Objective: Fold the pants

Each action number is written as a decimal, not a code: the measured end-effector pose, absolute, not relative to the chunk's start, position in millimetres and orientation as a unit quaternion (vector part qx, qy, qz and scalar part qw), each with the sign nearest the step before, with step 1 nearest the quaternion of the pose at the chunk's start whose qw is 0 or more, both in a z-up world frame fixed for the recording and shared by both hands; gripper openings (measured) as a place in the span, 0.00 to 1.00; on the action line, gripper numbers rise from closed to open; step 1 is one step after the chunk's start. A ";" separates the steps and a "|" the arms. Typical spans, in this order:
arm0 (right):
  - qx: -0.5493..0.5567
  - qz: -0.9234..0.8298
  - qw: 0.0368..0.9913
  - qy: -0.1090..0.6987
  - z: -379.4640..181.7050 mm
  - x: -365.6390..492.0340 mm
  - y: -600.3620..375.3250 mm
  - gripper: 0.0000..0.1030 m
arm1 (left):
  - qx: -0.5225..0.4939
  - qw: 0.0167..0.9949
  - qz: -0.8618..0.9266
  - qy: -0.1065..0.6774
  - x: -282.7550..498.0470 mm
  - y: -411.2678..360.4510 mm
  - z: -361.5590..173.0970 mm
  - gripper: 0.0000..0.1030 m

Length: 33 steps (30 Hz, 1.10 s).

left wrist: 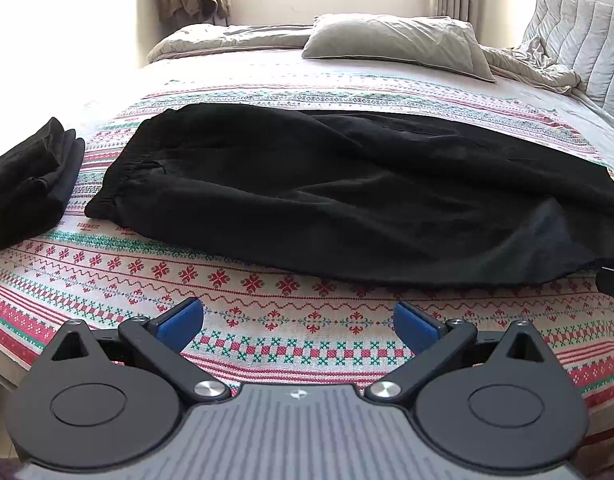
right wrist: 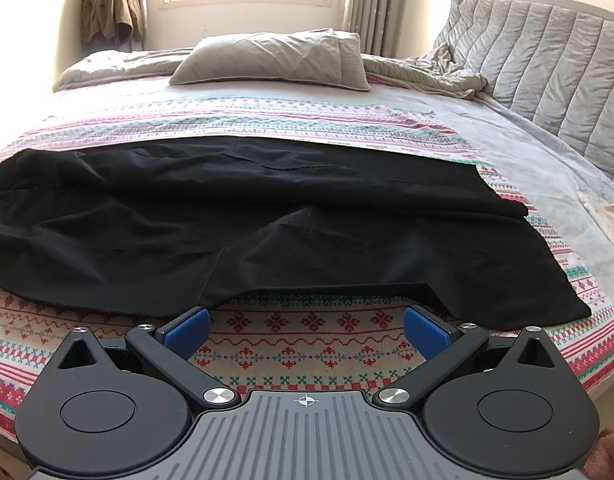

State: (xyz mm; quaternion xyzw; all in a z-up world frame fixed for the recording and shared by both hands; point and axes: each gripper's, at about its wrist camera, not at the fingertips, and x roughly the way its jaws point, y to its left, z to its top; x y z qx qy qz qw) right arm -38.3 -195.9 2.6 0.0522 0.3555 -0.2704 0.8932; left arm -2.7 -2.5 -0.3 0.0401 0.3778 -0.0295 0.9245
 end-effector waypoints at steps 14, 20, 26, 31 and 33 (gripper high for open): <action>0.052 -0.273 0.892 0.357 2.7 -37.7 -197.6 1.00 | 0.046 0.924 -0.024 0.379 -1.4 -1.7 -2.2 1.00; 0.049 -0.275 0.892 0.357 1.5 -39.3 -200.8 1.00 | 0.027 0.936 -0.029 0.351 -2.0 11.6 -3.4 1.00; 0.029 -0.251 0.900 0.355 -2.3 -49.4 -213.2 1.00 | 0.029 0.932 -0.027 0.360 12.1 39.2 -11.1 1.00; 0.061 -0.240 0.886 0.391 -9.3 -56.7 -243.9 1.00 | -0.045 0.914 -0.028 0.402 39.2 93.1 -16.7 1.00; 0.073 -0.239 0.874 0.417 -10.6 -58.2 -258.8 1.00 | -0.086 0.909 -0.032 0.406 49.0 118.3 -17.7 1.00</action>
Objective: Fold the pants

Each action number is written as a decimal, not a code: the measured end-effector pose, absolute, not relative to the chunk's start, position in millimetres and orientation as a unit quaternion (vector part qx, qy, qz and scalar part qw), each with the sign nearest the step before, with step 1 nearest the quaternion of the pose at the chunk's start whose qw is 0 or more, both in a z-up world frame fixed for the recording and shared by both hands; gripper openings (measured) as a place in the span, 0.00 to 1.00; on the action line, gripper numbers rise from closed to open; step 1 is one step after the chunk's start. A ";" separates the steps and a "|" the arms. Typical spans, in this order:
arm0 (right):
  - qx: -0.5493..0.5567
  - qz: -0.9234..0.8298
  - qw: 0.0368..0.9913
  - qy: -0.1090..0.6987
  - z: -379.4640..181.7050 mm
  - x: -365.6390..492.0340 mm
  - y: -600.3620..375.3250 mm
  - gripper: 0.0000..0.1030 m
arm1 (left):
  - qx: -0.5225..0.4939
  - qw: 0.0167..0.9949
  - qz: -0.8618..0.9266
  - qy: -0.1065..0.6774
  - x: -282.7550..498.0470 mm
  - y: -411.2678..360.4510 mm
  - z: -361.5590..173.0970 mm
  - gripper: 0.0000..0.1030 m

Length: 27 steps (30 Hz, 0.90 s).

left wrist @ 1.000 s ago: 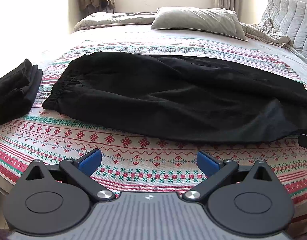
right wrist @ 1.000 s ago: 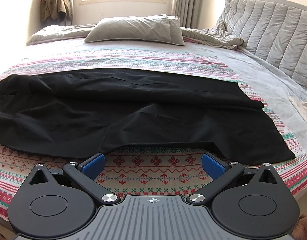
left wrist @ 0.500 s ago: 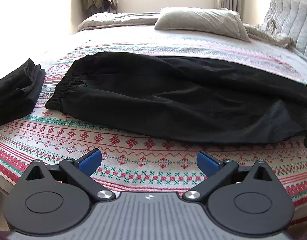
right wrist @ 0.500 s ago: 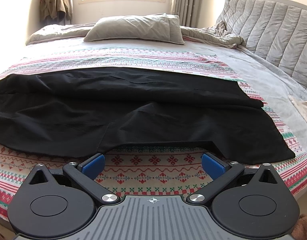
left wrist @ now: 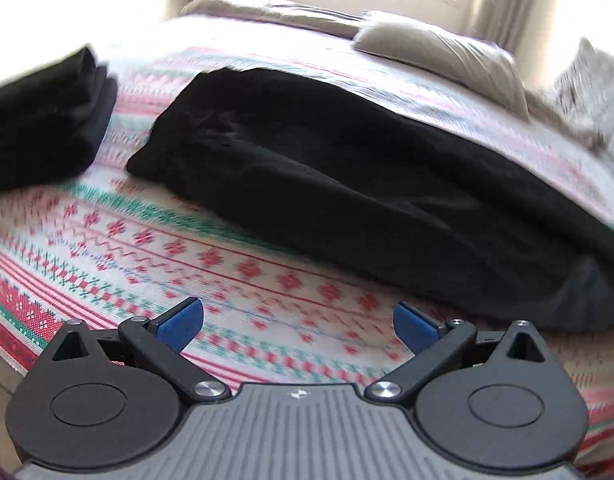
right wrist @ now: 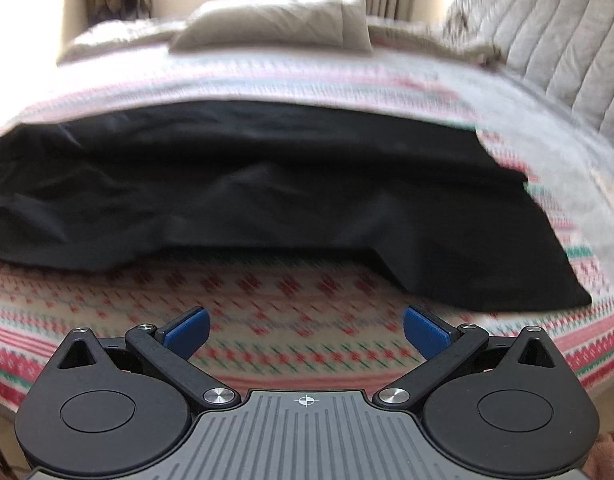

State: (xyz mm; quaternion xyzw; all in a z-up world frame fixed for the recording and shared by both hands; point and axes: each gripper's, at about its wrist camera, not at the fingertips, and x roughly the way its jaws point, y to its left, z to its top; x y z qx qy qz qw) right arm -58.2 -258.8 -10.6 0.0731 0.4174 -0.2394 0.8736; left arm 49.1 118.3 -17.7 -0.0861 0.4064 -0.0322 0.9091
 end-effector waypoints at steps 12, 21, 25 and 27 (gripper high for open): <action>0.200 -0.249 0.855 0.408 -9.7 -84.6 -344.4 1.00 | -0.271 0.879 -0.031 0.391 107.5 215.1 -41.5 0.74; 0.395 -0.296 0.817 0.296 -32.1 -133.9 -415.5 0.92 | -0.387 0.861 -0.017 0.330 133.8 251.1 -65.7 0.24; 0.442 -0.323 0.799 0.247 -38.4 -150.3 -437.3 0.75 | -0.382 0.862 -0.013 0.334 135.9 251.8 -67.9 0.07; 0.458 -0.336 0.790 0.230 -43.0 -153.6 -446.0 0.63 | -0.388 0.858 -0.015 0.338 139.5 254.2 -70.5 0.02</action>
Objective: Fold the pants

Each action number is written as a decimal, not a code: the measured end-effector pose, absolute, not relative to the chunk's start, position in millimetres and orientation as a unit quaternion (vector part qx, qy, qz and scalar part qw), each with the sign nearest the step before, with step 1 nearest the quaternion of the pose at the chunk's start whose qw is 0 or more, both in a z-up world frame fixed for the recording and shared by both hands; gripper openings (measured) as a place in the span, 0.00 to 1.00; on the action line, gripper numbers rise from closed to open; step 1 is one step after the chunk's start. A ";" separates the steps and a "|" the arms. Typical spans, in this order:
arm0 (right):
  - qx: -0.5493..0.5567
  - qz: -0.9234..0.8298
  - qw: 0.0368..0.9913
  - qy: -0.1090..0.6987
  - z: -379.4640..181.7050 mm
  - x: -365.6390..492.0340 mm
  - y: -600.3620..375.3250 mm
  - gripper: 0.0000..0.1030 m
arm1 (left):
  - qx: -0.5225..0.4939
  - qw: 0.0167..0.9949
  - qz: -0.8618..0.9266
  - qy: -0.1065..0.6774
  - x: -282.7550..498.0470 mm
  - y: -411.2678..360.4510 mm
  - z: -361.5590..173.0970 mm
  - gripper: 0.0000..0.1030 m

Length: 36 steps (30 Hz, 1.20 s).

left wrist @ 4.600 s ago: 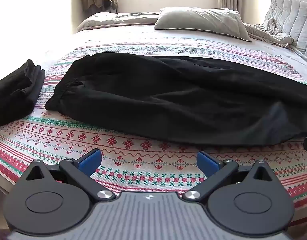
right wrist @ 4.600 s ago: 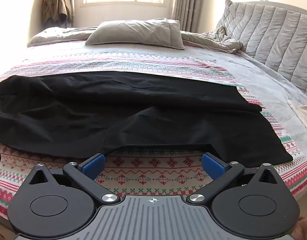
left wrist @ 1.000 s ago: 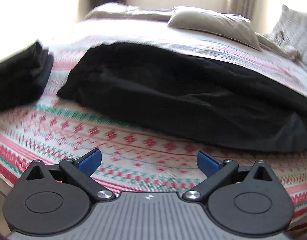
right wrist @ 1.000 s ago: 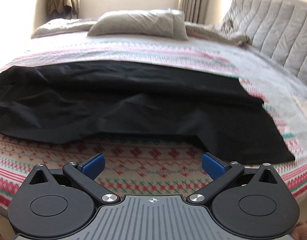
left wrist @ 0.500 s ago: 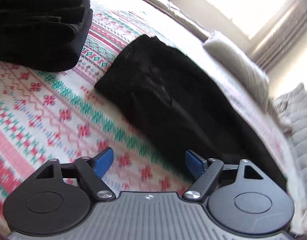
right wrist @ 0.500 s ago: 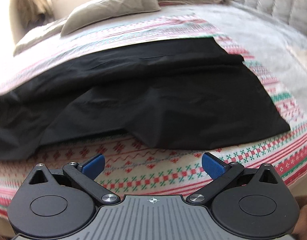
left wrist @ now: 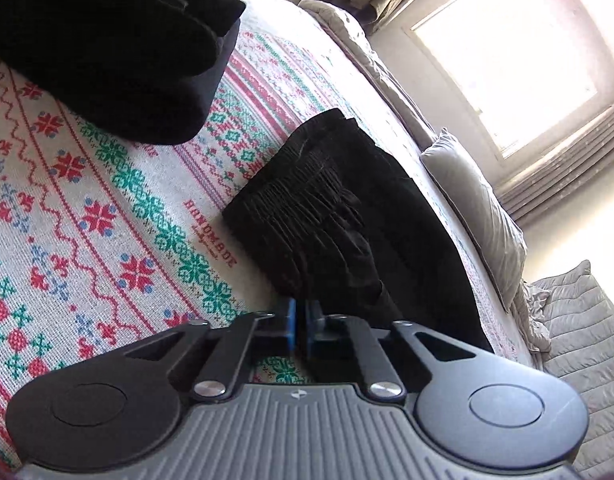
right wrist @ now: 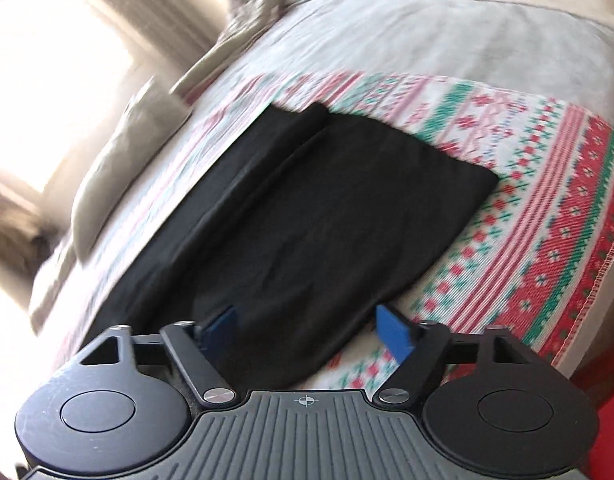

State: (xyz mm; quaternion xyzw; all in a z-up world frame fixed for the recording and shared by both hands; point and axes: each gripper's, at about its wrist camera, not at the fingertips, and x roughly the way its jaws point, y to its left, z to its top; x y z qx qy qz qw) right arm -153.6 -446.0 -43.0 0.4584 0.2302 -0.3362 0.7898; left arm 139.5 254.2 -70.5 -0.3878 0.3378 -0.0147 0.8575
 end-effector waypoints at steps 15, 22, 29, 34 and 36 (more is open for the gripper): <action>0.396 -0.451 0.770 0.216 -47.0 -149.7 -464.5 0.06 | -0.347 0.864 0.010 0.364 126.5 253.6 -44.6 0.00; 0.349 -0.439 0.812 0.163 -7.2 -179.3 -458.1 0.00 | -0.330 0.864 0.001 0.381 104.7 267.9 -17.6 0.00; 0.336 -0.472 0.786 0.216 -18.2 -188.6 -463.9 0.00 | -0.265 0.857 0.024 0.442 94.0 265.7 -41.0 0.02; 0.346 -0.479 0.764 0.260 -37.4 -187.8 -468.4 0.00 | -0.213 0.875 0.041 0.432 92.6 257.4 -34.5 0.19; 0.314 -0.508 0.757 0.265 -31.4 -185.0 -463.7 0.12 | -0.172 0.889 0.065 0.420 90.0 249.1 -27.2 0.51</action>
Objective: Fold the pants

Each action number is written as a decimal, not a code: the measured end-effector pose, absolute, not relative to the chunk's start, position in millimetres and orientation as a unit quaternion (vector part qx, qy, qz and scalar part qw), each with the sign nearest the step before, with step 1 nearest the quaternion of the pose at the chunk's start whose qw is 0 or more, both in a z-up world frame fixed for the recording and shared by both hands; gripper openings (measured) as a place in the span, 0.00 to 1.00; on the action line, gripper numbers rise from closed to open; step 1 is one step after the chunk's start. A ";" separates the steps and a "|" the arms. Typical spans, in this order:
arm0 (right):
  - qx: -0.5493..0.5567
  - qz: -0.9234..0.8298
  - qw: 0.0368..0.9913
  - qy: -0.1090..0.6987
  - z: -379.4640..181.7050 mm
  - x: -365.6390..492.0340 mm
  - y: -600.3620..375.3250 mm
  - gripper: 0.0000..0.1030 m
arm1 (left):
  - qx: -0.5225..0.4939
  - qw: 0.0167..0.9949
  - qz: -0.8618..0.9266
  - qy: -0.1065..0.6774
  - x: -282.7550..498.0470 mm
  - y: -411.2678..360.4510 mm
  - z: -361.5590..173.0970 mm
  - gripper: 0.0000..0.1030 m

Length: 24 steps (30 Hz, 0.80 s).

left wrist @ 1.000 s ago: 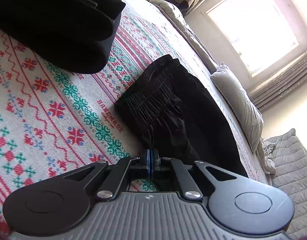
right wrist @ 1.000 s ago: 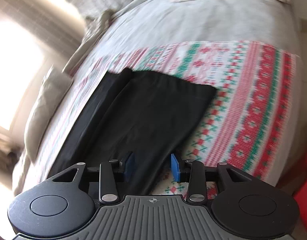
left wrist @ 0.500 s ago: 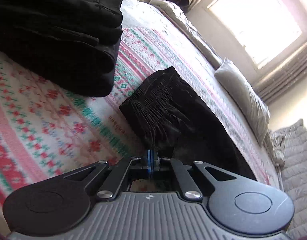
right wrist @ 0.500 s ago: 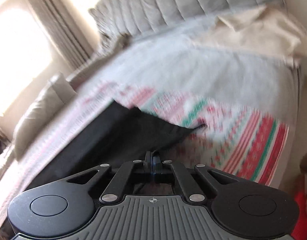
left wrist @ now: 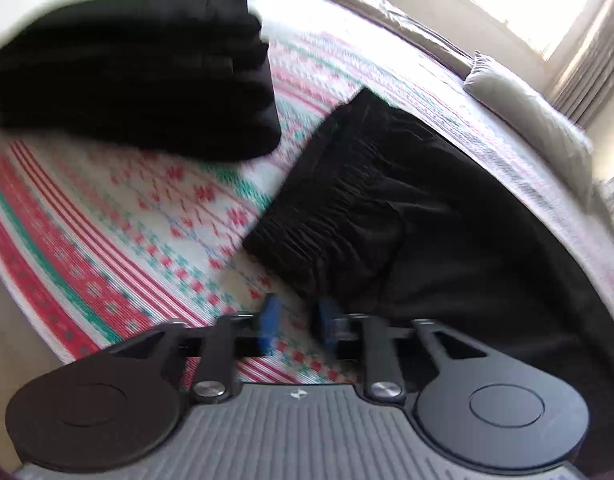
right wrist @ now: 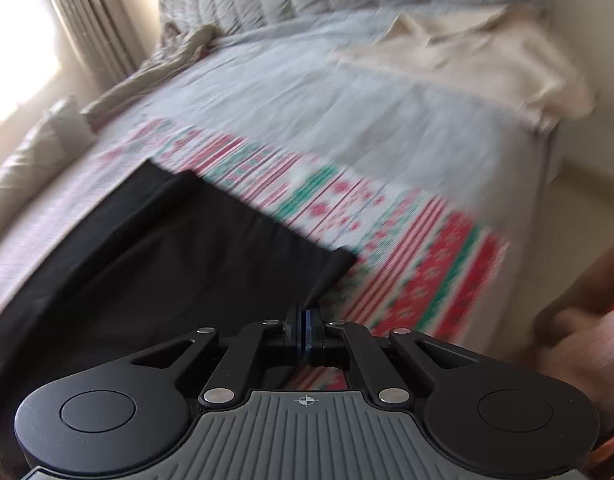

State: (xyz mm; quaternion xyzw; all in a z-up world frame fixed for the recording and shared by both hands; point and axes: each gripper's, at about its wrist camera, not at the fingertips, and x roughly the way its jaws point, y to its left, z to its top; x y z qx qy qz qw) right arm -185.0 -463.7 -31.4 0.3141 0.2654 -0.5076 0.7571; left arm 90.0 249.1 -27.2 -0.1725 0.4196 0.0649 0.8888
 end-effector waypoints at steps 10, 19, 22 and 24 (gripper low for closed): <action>0.290 -0.477 0.797 0.231 10.0 -165.4 -452.0 0.69 | -0.034 0.935 0.050 0.350 92.1 185.5 13.5 0.87; 0.272 -0.390 0.842 0.256 24.2 -91.6 -471.2 0.79 | 0.011 0.938 -0.061 0.341 131.0 119.8 27.2 1.00; 0.255 -0.364 0.854 0.268 21.0 -67.7 -485.2 0.79 | 0.045 0.939 -0.089 0.330 157.1 95.0 27.2 1.00; 0.241 -0.350 0.862 0.276 17.5 -52.1 -496.1 0.79 | 0.063 0.936 -0.108 0.328 179.0 77.1 25.9 1.00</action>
